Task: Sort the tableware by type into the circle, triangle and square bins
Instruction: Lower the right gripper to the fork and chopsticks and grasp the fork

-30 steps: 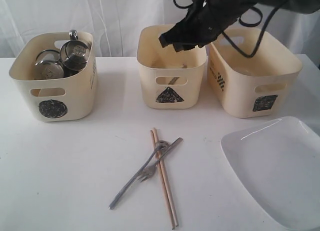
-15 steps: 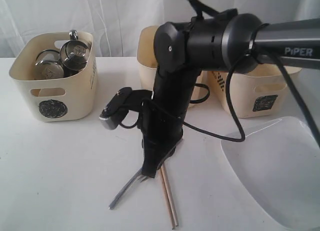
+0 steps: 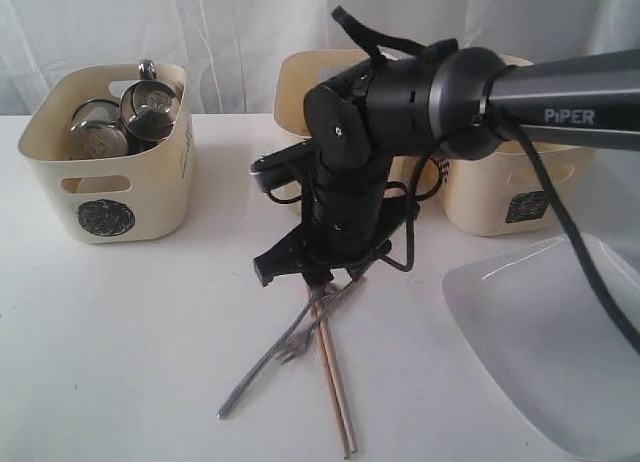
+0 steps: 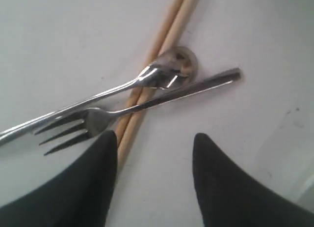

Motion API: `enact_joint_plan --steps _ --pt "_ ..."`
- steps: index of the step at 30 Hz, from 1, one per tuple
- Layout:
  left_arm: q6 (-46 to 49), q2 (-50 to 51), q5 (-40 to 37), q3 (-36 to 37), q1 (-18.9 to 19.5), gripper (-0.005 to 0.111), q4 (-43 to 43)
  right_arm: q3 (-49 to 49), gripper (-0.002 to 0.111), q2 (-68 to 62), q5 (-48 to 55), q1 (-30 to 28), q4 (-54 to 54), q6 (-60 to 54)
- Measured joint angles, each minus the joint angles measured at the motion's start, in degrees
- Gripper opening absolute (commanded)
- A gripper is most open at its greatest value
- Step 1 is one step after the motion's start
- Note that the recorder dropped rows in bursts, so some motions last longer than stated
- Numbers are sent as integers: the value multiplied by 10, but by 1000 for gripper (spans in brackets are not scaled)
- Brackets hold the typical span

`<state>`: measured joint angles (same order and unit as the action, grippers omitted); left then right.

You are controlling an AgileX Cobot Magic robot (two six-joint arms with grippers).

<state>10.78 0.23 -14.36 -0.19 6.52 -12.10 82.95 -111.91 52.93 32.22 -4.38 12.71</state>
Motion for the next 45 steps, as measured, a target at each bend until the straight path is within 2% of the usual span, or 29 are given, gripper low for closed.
enact_joint_plan --steps 4,9,14,16,21,25,36,45 --pt "0 0 0 0 0 0 0 -1 46 -45 -1 -24 37 78" --pt "0 0 0 0 0 0 0 -2 46 -76 -36 -29 93 87" --pt "0 0 0 0 0 0 0 -2 45 -85 -68 -29 99 103" --pt "0 0 0 0 0 0 0 -2 39 -85 -79 -29 99 111" --pt "0 0 0 0 0 0 0 -2 14 -85 -85 -29 100 117" --pt "0 0 0 0 0 0 0 -2 0 -85 -86 -29 100 120" --pt "0 0 0 0 0 0 0 -2 0 -68 -65 -30 113 120" --pt "0 0 0 0 0 0 0 2 0 -7 -58 -30 139 58"
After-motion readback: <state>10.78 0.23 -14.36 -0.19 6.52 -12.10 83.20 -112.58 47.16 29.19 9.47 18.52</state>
